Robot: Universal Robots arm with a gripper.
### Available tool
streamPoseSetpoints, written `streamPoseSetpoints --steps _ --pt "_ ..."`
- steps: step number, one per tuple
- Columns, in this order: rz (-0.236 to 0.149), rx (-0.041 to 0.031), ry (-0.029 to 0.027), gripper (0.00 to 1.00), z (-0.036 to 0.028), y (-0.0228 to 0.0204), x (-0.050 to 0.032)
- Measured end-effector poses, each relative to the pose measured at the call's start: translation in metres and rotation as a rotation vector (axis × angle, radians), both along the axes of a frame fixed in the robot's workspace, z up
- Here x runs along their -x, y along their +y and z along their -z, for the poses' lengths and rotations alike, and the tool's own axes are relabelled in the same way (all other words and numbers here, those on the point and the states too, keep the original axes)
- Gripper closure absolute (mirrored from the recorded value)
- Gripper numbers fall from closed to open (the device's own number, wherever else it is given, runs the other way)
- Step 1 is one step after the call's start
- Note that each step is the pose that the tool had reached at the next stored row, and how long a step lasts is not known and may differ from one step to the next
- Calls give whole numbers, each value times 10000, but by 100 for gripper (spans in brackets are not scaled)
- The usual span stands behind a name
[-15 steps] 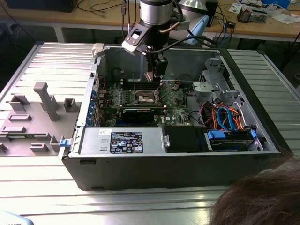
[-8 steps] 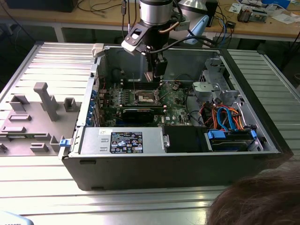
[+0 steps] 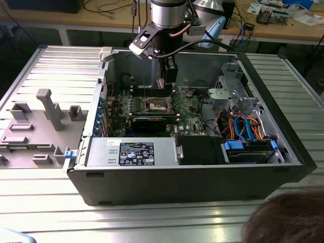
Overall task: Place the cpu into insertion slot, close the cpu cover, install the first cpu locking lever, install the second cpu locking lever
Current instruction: 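Place the cpu into insertion slot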
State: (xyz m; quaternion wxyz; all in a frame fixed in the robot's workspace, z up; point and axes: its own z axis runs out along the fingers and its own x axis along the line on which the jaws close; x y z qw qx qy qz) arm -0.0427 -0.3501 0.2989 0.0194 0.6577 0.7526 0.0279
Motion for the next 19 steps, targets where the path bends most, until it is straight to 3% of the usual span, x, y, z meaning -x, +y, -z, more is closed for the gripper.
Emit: streamPoseSetpoints --steps 19 --pt "523 9 0 45 11 0 0"
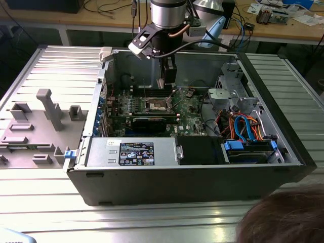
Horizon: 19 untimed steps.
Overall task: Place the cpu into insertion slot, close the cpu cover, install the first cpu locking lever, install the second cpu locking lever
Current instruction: 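Place the cpu into insertion slot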
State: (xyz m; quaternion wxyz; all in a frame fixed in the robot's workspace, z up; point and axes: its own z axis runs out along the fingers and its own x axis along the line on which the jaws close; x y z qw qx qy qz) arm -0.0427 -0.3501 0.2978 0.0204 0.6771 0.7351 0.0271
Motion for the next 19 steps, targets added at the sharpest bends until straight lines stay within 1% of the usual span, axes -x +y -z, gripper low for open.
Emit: streamPoseSetpoints --steps 6,19 --pt "113 0 0 45 2 0 0" --pt "532 1 0 45 12 0 0"
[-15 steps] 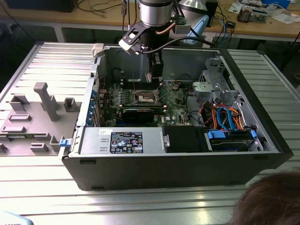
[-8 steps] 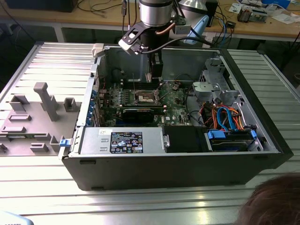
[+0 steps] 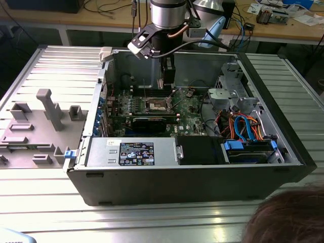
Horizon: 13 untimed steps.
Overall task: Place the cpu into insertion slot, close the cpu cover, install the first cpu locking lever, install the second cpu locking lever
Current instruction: 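Place the cpu into insertion slot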
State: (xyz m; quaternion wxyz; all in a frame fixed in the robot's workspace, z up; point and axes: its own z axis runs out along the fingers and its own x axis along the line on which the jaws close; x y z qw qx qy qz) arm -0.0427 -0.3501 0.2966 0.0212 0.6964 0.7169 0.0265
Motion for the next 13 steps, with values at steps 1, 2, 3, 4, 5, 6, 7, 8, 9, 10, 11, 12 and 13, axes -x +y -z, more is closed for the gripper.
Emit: streamPoseSetpoints --steps 1,2,3,4,5,6,7,8,9,10,11,12,13 --pt "23 0 0 45 0 0 0" --pt "40 0 0 45 1 0 0" --pt "70 0 0 45 1 0 0" --pt "102 -1 0 45 2 0 0" --pt "134 0 0 45 2 0 0" --pt "165 -1 0 45 3 0 0" --pt "190 0 0 45 3 0 0" --pt "207 0 0 45 4 0 0" --pt "231 0 0 45 4 0 0" --pt "257 0 0 45 5 0 0" --pt "285 0 1 45 5 0 0" --pt "300 0 0 45 6 0 0" --pt "316 -1 0 45 6 0 0"
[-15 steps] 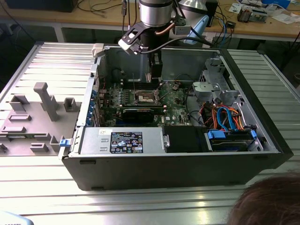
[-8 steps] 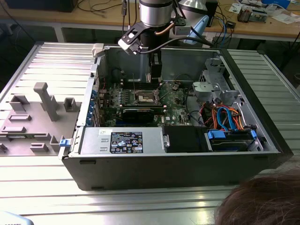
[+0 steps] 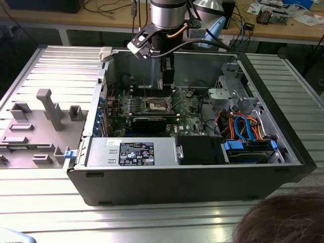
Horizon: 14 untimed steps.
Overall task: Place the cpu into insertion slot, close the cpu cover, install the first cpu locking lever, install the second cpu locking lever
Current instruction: 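Place the cpu into insertion slot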
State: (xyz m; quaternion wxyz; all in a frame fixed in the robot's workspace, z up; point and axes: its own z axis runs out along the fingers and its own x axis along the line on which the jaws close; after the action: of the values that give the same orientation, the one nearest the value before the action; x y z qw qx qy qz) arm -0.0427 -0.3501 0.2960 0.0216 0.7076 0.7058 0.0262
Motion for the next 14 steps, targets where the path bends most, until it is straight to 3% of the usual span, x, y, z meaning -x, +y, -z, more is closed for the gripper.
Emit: streamPoseSetpoints --steps 14 --pt "250 0 0 45 5 0 0"
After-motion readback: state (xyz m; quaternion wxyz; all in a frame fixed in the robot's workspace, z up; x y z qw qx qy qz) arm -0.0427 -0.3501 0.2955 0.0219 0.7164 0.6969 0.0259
